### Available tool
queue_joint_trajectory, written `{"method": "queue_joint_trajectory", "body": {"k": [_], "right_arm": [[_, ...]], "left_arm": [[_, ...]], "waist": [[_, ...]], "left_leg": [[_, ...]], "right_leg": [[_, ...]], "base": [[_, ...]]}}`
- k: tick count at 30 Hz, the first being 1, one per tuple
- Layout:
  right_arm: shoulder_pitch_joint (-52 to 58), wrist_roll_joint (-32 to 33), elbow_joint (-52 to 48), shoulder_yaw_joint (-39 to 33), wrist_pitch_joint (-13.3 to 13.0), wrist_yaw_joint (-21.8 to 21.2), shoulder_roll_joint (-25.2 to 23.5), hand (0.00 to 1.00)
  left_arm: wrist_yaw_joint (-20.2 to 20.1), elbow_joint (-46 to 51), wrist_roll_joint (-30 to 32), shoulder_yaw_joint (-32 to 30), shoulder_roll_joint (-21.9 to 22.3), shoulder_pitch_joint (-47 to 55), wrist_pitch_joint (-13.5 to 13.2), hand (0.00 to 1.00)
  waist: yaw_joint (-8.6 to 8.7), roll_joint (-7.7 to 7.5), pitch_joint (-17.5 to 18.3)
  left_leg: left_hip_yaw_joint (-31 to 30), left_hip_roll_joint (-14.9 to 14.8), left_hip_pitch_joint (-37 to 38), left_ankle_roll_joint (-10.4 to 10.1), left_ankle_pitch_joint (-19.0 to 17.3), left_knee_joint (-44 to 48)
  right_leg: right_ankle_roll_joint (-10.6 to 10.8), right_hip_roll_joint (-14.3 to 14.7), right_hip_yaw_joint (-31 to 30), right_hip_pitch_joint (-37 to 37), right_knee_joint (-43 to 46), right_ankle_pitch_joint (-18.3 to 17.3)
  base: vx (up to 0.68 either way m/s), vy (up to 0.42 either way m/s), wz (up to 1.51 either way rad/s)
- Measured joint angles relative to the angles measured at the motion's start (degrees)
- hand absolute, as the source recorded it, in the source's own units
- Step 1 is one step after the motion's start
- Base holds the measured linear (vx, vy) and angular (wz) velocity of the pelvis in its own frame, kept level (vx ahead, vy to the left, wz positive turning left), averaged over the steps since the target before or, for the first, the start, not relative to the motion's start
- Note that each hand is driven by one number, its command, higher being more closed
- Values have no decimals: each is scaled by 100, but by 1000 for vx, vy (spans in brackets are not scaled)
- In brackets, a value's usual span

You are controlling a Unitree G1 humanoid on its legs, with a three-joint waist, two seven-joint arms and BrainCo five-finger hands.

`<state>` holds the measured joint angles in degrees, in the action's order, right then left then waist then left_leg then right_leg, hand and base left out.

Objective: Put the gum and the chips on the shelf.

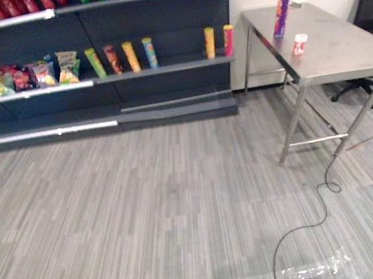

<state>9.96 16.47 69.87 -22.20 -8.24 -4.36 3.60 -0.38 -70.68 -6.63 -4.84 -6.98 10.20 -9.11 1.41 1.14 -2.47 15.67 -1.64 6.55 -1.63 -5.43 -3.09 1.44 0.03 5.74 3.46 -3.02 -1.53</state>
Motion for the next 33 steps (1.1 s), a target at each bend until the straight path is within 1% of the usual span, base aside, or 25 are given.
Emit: {"method": "queue_joint_trajectory", "body": {"k": [4, 7, 11, 17, 18, 21, 28, 30, 33], "right_arm": [[-88, 17, 39, -89, 1, -4, -14, 0], [-136, 42, 46, -211, 1, -12, -36, 0], [-193, 40, 48, -212, 0, -25, -46, 0], [-196, -53, 29, -200, -78, 202, -66, 0], [-193, -76, 25, -195, -80, 212, -65, 0], [-190, -62, 26, -196, -78, 133, -64, 0], [-181, 43, 31, -213, -58, 4, -66, 0], [-182, 33, 32, -211, -64, 36, -67, 0], [-190, -65, 30, -203, -114, 247, -79, 0]], "left_arm": [[4, -6, 0, -4, -2, -27, -26, 0], [6, -5, 0, -4, 5, -47, -26, 0], [3, -3, -1, -3, 4, -69, -29, 0], [33, -2, -12, 21, 5, -71, -30, 0], [48, -2, -21, 38, 4, -68, -33, 0], [56, -3, -214, 46, 6, -43, -33, 0], [26, -15, -218, 35, 4, -45, -33, 0], [26, -14, -218, 31, 4, -47, -33, 0], [62, -12, -218, 36, 5, -49, -33, 0]], "waist": [[-1, -9, -66], [-2, 9, -94], [-4, 7, -146], [-6, -14, -167], [-7, -38, -181], [-8, -38, -181], [-9, -33, -175], [-10, -33, -175], [-10, -32, -173]], "left_leg": [[131, -6, 85, -68, -43, -12], [154, -9, 165, -76, -48, -76], [196, -20, 197, -83, -53, -75], [272, -31, 207, -86, -55, -75], [288, -35, 221, -90, -59, -75], [321, -44, 231, -93, -62, -78], [285, -66, 213, -93, -62, -83], [272, -73, 206, -93, -62, -83], [272, -80, 207, -95, -63, -83]], "right_leg": [[45, 7, -13, 86, -57, -4], [100, 16, -11, 131, -77, -32], [101, 22, -9, 171, -82, -34], [97, 28, -33, 158, -82, -32], [95, 33, -53, 160, -82, -31], [93, 43, -74, 162, -93, -30], [92, 64, -22, 178, -132, -29], [92, 71, -3, 182, -142, -29], [92, 79, 0, 188, -150, -29]], "base": [[29, -17, -7], [-4, -15, -3], [-25, -35, -1], [-42, -40, -3], [-38, -46, -5], [-18, -41, -5], [3, -44, 2], [6, -45, 4], [-1, -41, 0]]}}
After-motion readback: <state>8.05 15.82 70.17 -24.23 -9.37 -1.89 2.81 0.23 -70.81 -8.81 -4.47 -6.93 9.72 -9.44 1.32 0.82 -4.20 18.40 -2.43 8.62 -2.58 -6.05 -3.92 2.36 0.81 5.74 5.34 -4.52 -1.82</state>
